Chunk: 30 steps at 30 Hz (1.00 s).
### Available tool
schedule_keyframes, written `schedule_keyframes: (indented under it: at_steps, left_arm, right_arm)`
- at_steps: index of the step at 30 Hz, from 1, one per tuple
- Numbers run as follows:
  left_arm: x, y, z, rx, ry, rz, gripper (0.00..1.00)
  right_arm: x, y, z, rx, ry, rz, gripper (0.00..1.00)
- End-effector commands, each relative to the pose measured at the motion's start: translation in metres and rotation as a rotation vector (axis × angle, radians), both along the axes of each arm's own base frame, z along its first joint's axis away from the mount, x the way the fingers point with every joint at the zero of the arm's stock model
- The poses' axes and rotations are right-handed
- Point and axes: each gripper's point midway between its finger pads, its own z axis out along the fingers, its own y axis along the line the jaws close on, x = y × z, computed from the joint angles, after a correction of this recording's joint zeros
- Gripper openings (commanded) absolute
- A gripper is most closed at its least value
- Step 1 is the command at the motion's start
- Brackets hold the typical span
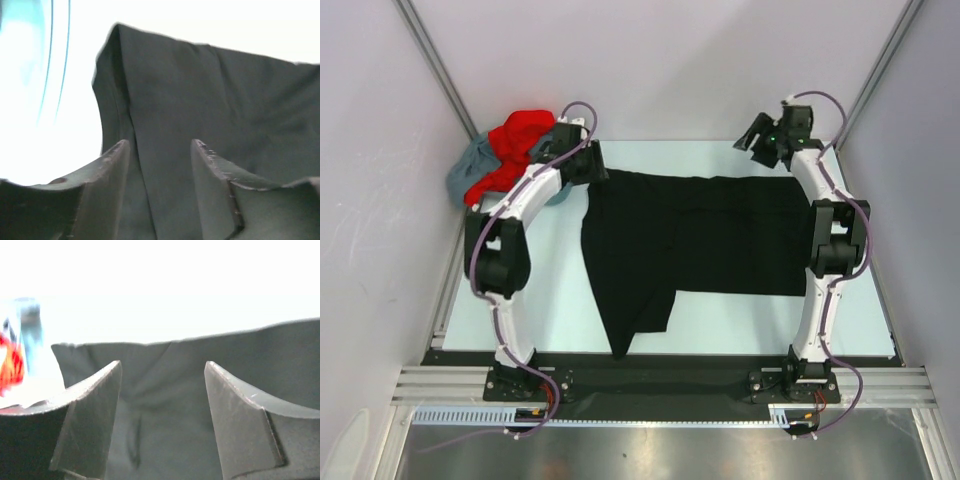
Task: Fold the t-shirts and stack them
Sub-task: Fold the tshirt
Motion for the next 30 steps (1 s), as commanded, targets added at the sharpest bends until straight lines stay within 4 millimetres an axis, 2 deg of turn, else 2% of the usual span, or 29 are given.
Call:
schedule_keyframes:
  at_steps: [1, 2, 4, 5, 6, 7, 8, 9, 10, 11, 12, 15, 19, 20, 22, 30]
  left_arm:
    - [0.045, 0.001, -0.007, 0.066, -0.053, 0.022, 0.56]
    - [0.054, 0.005, -0.027, 0.095, -0.031, 0.048, 0.56]
    - [0.072, 0.007, -0.022, 0.122, -0.073, 0.080, 0.55]
    - [0.078, 0.007, -0.024, 0.137, -0.086, 0.091, 0.55]
    - [0.084, 0.009, -0.034, 0.152, -0.087, 0.107, 0.55]
    - [0.092, 0.013, -0.031, 0.165, -0.107, 0.138, 0.55]
    - [0.095, 0.014, -0.033, 0.170, -0.110, 0.155, 0.55]
    - [0.097, 0.016, -0.044, 0.175, -0.095, 0.171, 0.55]
    - [0.101, 0.016, -0.042, 0.167, -0.100, 0.188, 0.55]
    - [0.102, 0.016, -0.046, 0.166, -0.094, 0.196, 0.56]
    - [0.103, 0.016, -0.047, 0.160, -0.093, 0.205, 0.57]
    - [0.105, 0.011, -0.058, 0.134, -0.077, 0.205, 0.57]
    - [0.111, 0.007, -0.066, 0.109, -0.077, 0.220, 0.58]
    - [0.113, 0.007, -0.071, 0.100, -0.074, 0.222, 0.58]
    - [0.119, 0.002, -0.070, 0.067, -0.084, 0.231, 0.58]
    - [0.128, -0.006, -0.086, -0.036, -0.073, 0.291, 0.55]
  right_arm:
    - [0.042, -0.049, 0.006, -0.065, -0.103, -0.109, 0.72]
    - [0.046, -0.071, -0.002, -0.101, -0.097, -0.125, 0.72]
    - [0.048, -0.091, -0.008, -0.138, -0.085, -0.138, 0.72]
    - [0.050, -0.113, -0.004, -0.148, -0.096, -0.165, 0.72]
    - [0.050, -0.122, -0.013, -0.145, -0.079, -0.175, 0.70]
    - [0.050, -0.134, -0.018, -0.140, -0.068, -0.189, 0.69]
    - [0.049, -0.149, -0.020, -0.143, -0.068, -0.197, 0.68]
    - [0.048, -0.159, -0.023, -0.148, -0.063, -0.204, 0.68]
    - [0.044, -0.167, -0.036, -0.155, -0.023, -0.209, 0.67]
    - [0.043, -0.174, -0.039, -0.164, -0.012, -0.215, 0.67]
    - [0.040, -0.192, -0.040, -0.186, -0.006, -0.234, 0.67]
    - [0.030, -0.217, -0.051, -0.200, 0.027, -0.260, 0.67]
    - [0.026, -0.235, -0.061, -0.213, 0.040, -0.259, 0.67]
    - [0.026, -0.237, -0.069, -0.214, 0.053, -0.257, 0.67]
    - [0.024, -0.241, -0.074, -0.205, 0.070, -0.261, 0.66]
    - [0.024, -0.247, -0.087, -0.205, 0.084, -0.251, 0.65]
